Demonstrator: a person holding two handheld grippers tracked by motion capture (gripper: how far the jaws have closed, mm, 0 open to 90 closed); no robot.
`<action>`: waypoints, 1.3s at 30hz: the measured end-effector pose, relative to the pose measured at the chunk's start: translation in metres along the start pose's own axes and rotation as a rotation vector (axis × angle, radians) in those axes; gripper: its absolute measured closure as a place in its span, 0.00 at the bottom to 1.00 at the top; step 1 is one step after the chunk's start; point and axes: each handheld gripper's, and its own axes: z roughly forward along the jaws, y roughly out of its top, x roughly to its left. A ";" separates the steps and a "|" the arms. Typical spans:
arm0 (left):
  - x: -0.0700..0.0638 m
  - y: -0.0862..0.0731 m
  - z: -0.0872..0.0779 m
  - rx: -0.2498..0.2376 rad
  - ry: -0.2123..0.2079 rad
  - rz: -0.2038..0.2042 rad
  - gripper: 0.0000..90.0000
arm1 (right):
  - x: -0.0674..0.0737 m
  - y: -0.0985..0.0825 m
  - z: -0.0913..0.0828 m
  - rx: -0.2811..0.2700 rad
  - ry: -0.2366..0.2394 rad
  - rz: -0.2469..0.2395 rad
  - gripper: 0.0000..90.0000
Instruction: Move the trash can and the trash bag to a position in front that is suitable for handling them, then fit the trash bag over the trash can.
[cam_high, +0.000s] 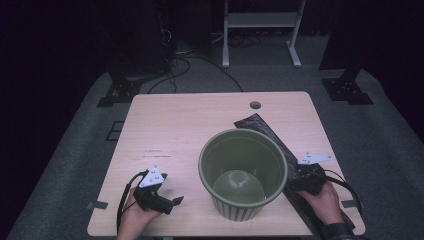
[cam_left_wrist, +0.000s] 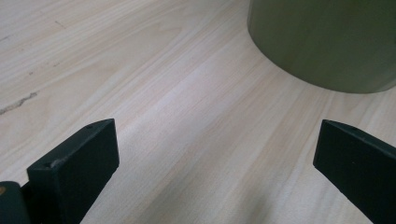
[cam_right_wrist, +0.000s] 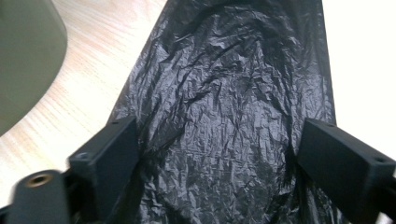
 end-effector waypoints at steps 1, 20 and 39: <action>0.000 -0.001 0.001 0.003 0.002 0.001 0.00 | 0.000 0.000 0.000 -0.003 0.001 -0.001 0.15; 0.003 -0.010 0.013 0.045 0.021 0.009 0.00 | -0.002 0.000 -0.015 -0.006 0.034 -0.002 1.00; 0.002 -0.014 0.023 0.094 0.026 0.033 0.00 | -0.004 0.021 -0.062 -0.145 0.035 -0.014 1.00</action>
